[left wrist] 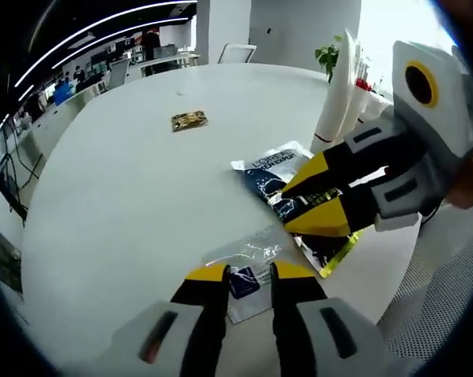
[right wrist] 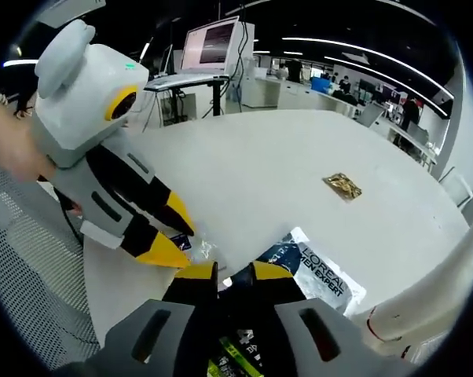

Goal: Arrange the skincare products in the storage area until every visible bottle or jar stands upright without overlapping.

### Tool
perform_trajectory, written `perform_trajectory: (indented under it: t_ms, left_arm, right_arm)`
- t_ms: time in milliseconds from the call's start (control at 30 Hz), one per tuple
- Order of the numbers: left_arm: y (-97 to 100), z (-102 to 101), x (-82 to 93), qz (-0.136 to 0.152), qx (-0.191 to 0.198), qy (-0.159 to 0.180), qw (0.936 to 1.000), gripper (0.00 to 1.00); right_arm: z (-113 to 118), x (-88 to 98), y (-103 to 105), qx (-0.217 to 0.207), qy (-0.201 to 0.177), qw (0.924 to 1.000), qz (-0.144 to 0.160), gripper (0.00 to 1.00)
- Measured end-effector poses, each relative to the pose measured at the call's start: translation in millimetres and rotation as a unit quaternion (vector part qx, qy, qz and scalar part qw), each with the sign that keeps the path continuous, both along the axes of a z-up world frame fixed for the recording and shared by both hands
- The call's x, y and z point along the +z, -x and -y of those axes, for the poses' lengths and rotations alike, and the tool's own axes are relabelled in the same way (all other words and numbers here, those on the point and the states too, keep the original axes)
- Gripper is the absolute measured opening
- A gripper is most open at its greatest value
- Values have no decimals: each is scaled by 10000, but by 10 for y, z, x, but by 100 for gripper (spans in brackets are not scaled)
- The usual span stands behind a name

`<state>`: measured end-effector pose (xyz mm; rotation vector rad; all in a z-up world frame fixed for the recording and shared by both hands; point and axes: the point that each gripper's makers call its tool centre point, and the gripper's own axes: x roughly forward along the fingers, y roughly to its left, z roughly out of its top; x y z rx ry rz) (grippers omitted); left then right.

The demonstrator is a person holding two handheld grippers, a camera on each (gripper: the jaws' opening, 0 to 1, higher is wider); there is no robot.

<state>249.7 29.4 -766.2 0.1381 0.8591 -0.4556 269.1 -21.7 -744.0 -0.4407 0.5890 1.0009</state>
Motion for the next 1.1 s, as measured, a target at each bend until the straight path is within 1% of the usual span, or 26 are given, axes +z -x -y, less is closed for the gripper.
perform_trajectory:
  t_ms: [267,533,633,833,900,1100]
  left_arm:
    - [21,16,37,25,-2,-22,10000,32]
    - [43,0,87,55,48,-32,10000,38]
    - [52,-9,111,77,77,-23,9999,41]
    - [106,-47,138,114,117,-61,9998,50]
    - [117,-60,158,127,136,-68,9998,55]
    - [192,-85,222,159,183,-102,9997,63]
  right_arm:
    - [41,24,50,-10,-24,10000,15,22]
    - [121,93,137,-44,-81,9999,48,31]
    - [171,119,166,-78,-88,9999,87,36]
    - [279,183,241,-182,-138,9996,168,44]
    - [318,211,260,-225,-131,9993,259,47]
    - [435,314,326,-408,-217,9982,379,57]
